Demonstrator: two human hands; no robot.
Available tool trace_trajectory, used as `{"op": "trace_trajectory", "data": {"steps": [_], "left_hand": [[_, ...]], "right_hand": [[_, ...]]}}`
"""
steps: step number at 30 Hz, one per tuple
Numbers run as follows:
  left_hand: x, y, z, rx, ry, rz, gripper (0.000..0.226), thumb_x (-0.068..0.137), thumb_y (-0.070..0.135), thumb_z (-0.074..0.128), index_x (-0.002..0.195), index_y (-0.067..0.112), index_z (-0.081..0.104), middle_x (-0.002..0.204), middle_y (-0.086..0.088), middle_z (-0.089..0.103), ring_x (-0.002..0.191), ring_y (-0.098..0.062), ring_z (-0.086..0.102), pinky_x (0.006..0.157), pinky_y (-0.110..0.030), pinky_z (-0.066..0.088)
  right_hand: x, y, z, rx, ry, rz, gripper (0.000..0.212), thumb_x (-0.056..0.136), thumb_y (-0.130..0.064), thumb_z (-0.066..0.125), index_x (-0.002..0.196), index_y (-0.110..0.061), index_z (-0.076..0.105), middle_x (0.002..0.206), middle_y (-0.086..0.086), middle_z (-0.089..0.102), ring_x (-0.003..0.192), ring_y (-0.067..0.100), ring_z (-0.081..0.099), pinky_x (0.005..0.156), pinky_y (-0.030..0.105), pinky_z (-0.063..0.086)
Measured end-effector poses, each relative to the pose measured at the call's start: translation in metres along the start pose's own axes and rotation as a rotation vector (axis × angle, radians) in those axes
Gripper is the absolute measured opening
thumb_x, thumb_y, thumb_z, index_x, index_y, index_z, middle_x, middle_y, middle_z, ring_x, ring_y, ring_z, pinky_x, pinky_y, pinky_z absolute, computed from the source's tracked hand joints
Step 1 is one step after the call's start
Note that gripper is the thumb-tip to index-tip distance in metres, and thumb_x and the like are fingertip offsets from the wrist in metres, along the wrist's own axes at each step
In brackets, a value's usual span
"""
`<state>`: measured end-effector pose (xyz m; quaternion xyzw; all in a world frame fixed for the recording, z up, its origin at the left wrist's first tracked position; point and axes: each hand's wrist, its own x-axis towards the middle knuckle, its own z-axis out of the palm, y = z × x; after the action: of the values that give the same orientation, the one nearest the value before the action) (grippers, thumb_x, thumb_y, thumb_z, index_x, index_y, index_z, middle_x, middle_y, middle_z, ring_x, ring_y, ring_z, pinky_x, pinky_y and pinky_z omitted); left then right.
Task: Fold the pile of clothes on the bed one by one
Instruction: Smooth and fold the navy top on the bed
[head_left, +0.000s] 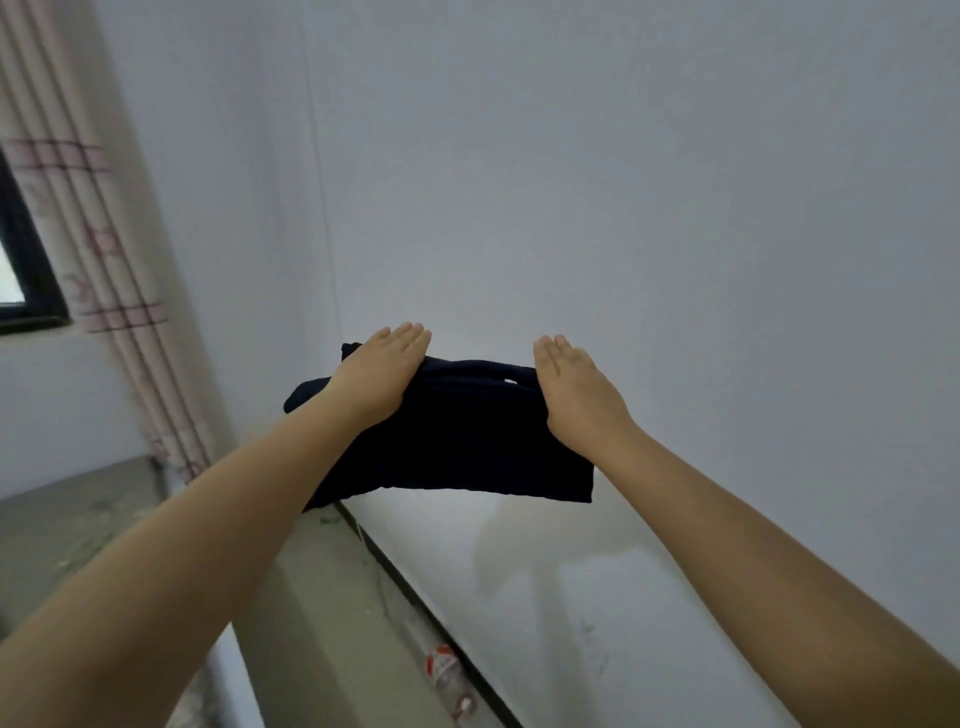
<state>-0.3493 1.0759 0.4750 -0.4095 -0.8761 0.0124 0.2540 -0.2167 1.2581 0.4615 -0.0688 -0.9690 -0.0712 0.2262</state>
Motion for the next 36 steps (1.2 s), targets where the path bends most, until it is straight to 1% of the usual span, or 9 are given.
{"op": "trace_trajectory", "data": {"steps": [3, 8, 12, 17, 20, 24, 28, 32, 36], "left_hand": [[0.022, -0.053, 0.040, 0.016, -0.064, -0.114, 0.060, 0.090, -0.004, 0.032, 0.145, 0.005, 0.010, 0.154, -0.009, 0.010, 0.142, -0.019, 0.008, 0.113, -0.025, 0.001], [0.054, -0.155, 0.089, 0.021, -0.104, -0.280, 0.058, 0.092, -0.001, 0.031, 0.145, 0.007, 0.008, 0.154, -0.008, 0.009, 0.142, -0.016, 0.009, 0.112, -0.023, 0.000], [0.065, -0.215, 0.116, 0.073, -0.115, -0.371, 0.060, 0.092, 0.000, 0.033, 0.145, 0.006, 0.006, 0.154, -0.009, 0.007, 0.142, -0.017, 0.007, 0.112, -0.023, -0.002], [0.048, -0.272, 0.159, 0.079, -0.187, -0.535, 0.058, 0.091, -0.001, 0.036, 0.144, 0.004, 0.014, 0.153, -0.012, 0.015, 0.141, -0.021, 0.013, 0.112, -0.025, 0.003], [0.028, -0.309, 0.191, 0.094, -0.237, -0.641, 0.057, 0.090, -0.002, 0.037, 0.143, 0.002, 0.018, 0.151, -0.013, 0.020, 0.140, -0.023, 0.018, 0.111, -0.026, 0.006], [0.010, -0.374, 0.236, 0.126, -0.390, -0.775, 0.060, 0.090, -0.003, 0.035, 0.145, 0.005, 0.012, 0.153, -0.011, 0.015, 0.140, -0.022, 0.017, 0.111, -0.025, 0.007], [0.004, -0.445, 0.266, 0.141, -0.468, -0.904, 0.059, 0.089, -0.002, 0.035, 0.144, 0.005, 0.014, 0.153, -0.011, 0.016, 0.141, -0.020, 0.016, 0.110, -0.023, 0.008], [-0.002, -0.503, 0.290, 0.136, -0.536, -1.052, 0.058, 0.091, 0.002, 0.036, 0.144, 0.007, 0.014, 0.153, -0.009, 0.016, 0.141, -0.019, 0.015, 0.109, -0.022, 0.007], [-0.025, -0.557, 0.313, 0.133, -0.595, -1.142, 0.058, 0.091, 0.003, 0.038, 0.144, 0.004, 0.015, 0.152, -0.010, 0.018, 0.140, -0.019, 0.017, 0.109, -0.022, 0.007]], "right_hand": [[0.076, -0.013, 0.037, 0.003, -0.015, -0.112, 0.061, 0.090, 0.005, 0.029, 0.144, 0.001, 0.001, 0.154, 0.015, 0.005, 0.143, 0.025, 0.002, 0.115, 0.031, 0.001], [0.200, -0.055, 0.092, 0.086, 0.004, -0.288, 0.060, 0.090, 0.005, 0.027, 0.144, 0.000, 0.001, 0.155, 0.014, 0.003, 0.143, 0.024, 0.001, 0.115, 0.030, -0.001], [0.268, -0.089, 0.129, 0.146, -0.022, -0.359, 0.063, 0.088, 0.007, 0.030, 0.144, 0.001, 0.002, 0.154, 0.014, 0.006, 0.143, 0.025, 0.003, 0.115, 0.031, 0.001], [0.335, -0.141, 0.191, 0.243, -0.086, -0.493, 0.064, 0.088, 0.007, 0.033, 0.144, 0.001, 0.003, 0.154, 0.016, 0.007, 0.143, 0.025, 0.004, 0.114, 0.030, 0.002], [0.372, -0.184, 0.236, 0.301, -0.136, -0.614, 0.064, 0.088, 0.008, 0.034, 0.144, 0.001, 0.003, 0.154, 0.016, 0.005, 0.143, 0.025, 0.004, 0.114, 0.030, 0.002], [0.433, -0.249, 0.300, 0.388, -0.180, -0.787, 0.067, 0.087, 0.009, 0.034, 0.145, 0.000, 0.000, 0.154, 0.015, 0.004, 0.143, 0.023, 0.004, 0.113, 0.027, 0.001], [0.501, -0.318, 0.353, 0.494, -0.196, -0.964, 0.067, 0.087, 0.009, 0.035, 0.144, 0.001, 0.002, 0.154, 0.016, 0.006, 0.143, 0.023, 0.007, 0.113, 0.026, 0.000], [0.558, -0.390, 0.388, 0.566, -0.229, -1.045, 0.065, 0.088, 0.005, 0.036, 0.145, -0.001, 0.004, 0.154, 0.014, 0.008, 0.142, 0.022, 0.008, 0.114, 0.028, 0.003], [0.590, -0.457, 0.421, 0.586, -0.230, -1.147, 0.063, 0.090, 0.002, 0.037, 0.145, -0.002, 0.005, 0.154, 0.014, 0.010, 0.143, 0.022, 0.009, 0.113, 0.028, 0.002]]}}
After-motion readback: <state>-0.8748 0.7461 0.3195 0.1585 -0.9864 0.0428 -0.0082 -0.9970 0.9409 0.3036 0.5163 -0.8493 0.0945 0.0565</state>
